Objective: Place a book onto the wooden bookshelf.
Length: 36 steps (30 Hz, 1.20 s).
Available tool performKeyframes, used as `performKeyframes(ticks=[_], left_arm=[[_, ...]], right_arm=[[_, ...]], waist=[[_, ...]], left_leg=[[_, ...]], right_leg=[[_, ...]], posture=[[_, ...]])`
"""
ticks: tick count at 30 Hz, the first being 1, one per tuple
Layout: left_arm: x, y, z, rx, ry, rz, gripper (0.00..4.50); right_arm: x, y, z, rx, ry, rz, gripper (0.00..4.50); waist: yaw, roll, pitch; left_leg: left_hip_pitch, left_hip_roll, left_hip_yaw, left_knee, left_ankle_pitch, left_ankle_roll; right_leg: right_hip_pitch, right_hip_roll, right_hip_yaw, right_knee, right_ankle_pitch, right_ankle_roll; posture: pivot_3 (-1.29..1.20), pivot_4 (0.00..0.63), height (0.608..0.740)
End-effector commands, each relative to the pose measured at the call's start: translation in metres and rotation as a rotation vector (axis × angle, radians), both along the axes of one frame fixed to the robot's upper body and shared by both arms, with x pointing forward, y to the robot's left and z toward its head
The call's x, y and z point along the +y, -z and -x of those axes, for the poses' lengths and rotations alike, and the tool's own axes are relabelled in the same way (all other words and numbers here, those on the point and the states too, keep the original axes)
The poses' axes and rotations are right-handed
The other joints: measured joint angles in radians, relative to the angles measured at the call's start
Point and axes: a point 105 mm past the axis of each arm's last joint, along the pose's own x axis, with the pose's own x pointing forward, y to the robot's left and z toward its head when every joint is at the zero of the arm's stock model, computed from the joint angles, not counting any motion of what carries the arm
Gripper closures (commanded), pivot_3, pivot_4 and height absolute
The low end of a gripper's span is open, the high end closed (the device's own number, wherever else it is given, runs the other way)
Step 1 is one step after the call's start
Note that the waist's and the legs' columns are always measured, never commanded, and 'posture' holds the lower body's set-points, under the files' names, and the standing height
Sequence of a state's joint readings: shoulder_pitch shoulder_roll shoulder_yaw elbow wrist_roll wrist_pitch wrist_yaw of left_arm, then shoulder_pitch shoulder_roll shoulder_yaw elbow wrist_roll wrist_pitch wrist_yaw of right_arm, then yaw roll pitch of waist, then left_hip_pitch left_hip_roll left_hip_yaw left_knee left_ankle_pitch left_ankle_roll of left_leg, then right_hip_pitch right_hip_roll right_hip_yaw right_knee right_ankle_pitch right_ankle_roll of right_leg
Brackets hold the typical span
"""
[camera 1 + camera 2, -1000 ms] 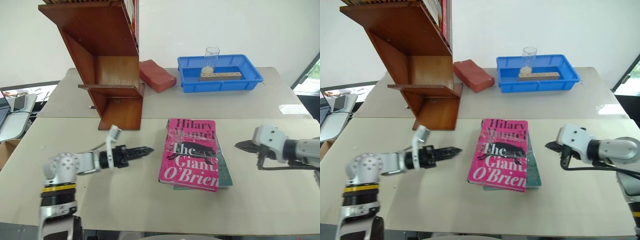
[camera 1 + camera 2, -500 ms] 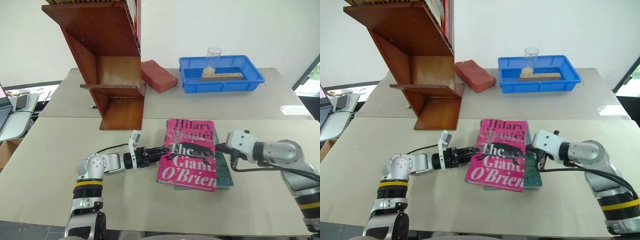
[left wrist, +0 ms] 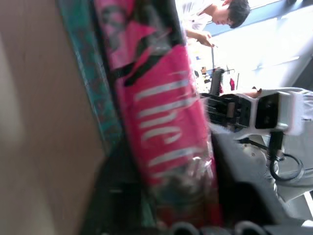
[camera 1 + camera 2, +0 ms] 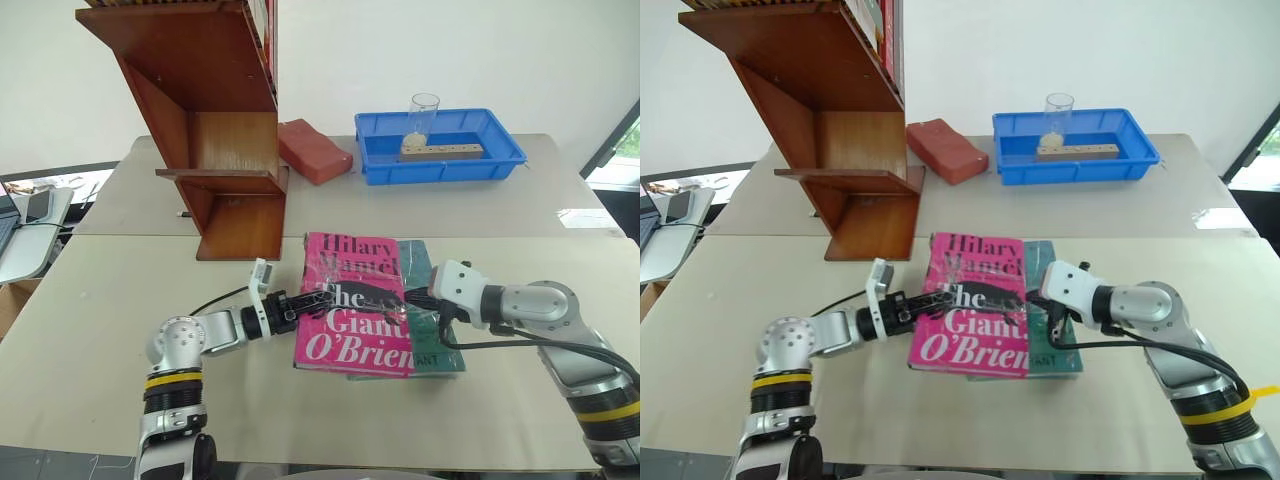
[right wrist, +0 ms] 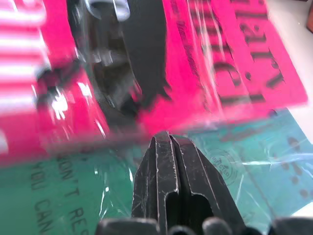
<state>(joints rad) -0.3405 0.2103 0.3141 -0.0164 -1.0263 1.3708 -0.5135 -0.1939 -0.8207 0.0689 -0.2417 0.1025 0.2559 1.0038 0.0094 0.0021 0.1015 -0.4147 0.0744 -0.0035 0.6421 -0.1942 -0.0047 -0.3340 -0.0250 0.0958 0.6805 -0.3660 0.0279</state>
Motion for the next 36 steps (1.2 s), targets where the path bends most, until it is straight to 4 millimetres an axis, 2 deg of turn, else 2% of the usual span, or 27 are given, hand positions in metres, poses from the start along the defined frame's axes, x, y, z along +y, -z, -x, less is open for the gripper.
performKeyframes(ticks=[1,5,7,9,11,14,16,20,23,29,32,36], left_arm=[[0.008,-0.046,0.003,-0.237,0.021,-0.009,3.87],[0.007,-0.088,0.005,-0.536,0.044,-0.112,3.87],[-0.010,-0.110,0.008,-0.837,0.107,-0.280,3.87],[-0.026,-0.129,0.009,-1.138,0.147,-0.417,3.87],[-0.032,-0.147,0.002,-1.407,0.103,-0.535,3.87],[-0.029,-0.174,-0.012,-1.747,0.013,-0.705,3.87],[-0.024,-0.191,-0.019,-1.896,-0.051,-0.783,3.87],[-0.006,-0.218,-0.034,-2.162,-0.071,-1.054,3.87],[0.016,-0.221,-0.051,-2.214,-0.026,-1.251,3.87],[0.059,-0.209,-0.074,-2.103,0.114,-1.528,3.87],[0.080,-0.204,-0.082,-2.017,0.147,-1.635,3.87],[0.092,-0.198,-0.086,-1.960,0.182,-1.686,3.87]], right_arm=[[-0.024,-0.033,0.001,-0.075,0.052,0.008,4.50],[-0.060,-0.052,0.006,-0.096,0.145,0.044,4.50],[-0.076,-0.070,0.009,-0.129,0.198,0.040,4.50],[-0.080,-0.081,0.018,-0.115,0.207,0.022,4.50],[-0.072,-0.089,0.028,-0.090,0.180,-0.019,4.50],[-0.056,-0.106,0.038,-0.078,0.150,-0.128,4.50],[-0.047,-0.118,0.041,-0.082,0.140,-0.194,4.50],[-0.027,-0.148,0.039,-0.125,0.098,-0.306,4.50],[-0.010,-0.169,0.035,-0.148,0.044,-0.375,4.50],[0.012,-0.201,0.022,-0.230,-0.007,-0.437,4.50],[0.016,-0.206,0.017,-0.244,-0.014,-0.450,4.50],[0.019,-0.205,0.015,-0.235,-0.022,-0.450,4.50]], waist=[[0.003,0.000,0.000],[0.004,-0.001,0.000],[0.005,-0.001,0.001],[0.007,0.000,0.001],[0.005,0.000,0.001],[-0.005,0.000,0.001],[-0.010,0.001,0.001],[-0.011,0.001,0.003],[-0.011,0.001,0.004],[-0.006,0.003,0.007],[-0.004,0.003,0.008],[0.004,0.003,0.008]], left_leg=[[0.000,0.000,0.000,0.000,0.000,0.000],[0.000,-0.001,0.000,0.000,0.000,0.000],[0.000,-0.001,0.000,0.000,0.000,0.000],[0.000,-0.002,0.000,0.000,0.000,-0.001],[0.000,-0.002,0.000,-0.001,0.000,0.000],[0.000,-0.002,0.000,-0.002,0.000,0.000],[0.000,-0.002,0.000,-0.003,0.000,0.000],[-0.001,-0.002,0.000,-0.003,0.000,0.000],[-0.001,-0.003,0.000,-0.003,0.000,0.000],[-0.002,-0.002,0.000,-0.004,0.000,0.001],[-0.002,-0.002,0.000,-0.004,0.000,0.001],[-0.003,-0.001,0.001,-0.004,0.000,0.001]], right_leg=[[0.000,0.000,0.000,0.000,0.000,0.000],[0.001,-0.001,0.000,-0.002,0.000,0.000],[0.001,-0.001,0.000,-0.002,0.000,0.000],[0.001,-0.001,0.001,-0.002,0.000,-0.001],[0.003,-0.001,0.001,-0.004,0.001,-0.002],[0.004,-0.001,0.002,-0.005,0.001,-0.002],[0.004,0.000,0.003,-0.005,0.001,-0.002],[0.001,0.000,0.003,-0.005,0.000,0.000],[0.001,0.000,0.003,-0.007,0.001,0.001],[-0.002,-0.001,0.003,-0.004,0.000,0.002],[-0.004,0.000,0.003,-0.002,-0.001,0.003],[-0.010,0.000,0.002,-0.001,-0.001,0.003]], posture=[[0.00,0.150,0.649],[0.00,0.150,0.649],[0.00,0.150,0.649],[0.00,0.150,0.649],[0.00,0.150,0.649],[0.00,0.150,0.649],[0.00,0.150,0.649],[0.00,0.150,0.649],[0.00,0.150,0.649],[0.00,0.150,0.649],[0.00,0.150,0.649],[0.00,0.150,0.649]])
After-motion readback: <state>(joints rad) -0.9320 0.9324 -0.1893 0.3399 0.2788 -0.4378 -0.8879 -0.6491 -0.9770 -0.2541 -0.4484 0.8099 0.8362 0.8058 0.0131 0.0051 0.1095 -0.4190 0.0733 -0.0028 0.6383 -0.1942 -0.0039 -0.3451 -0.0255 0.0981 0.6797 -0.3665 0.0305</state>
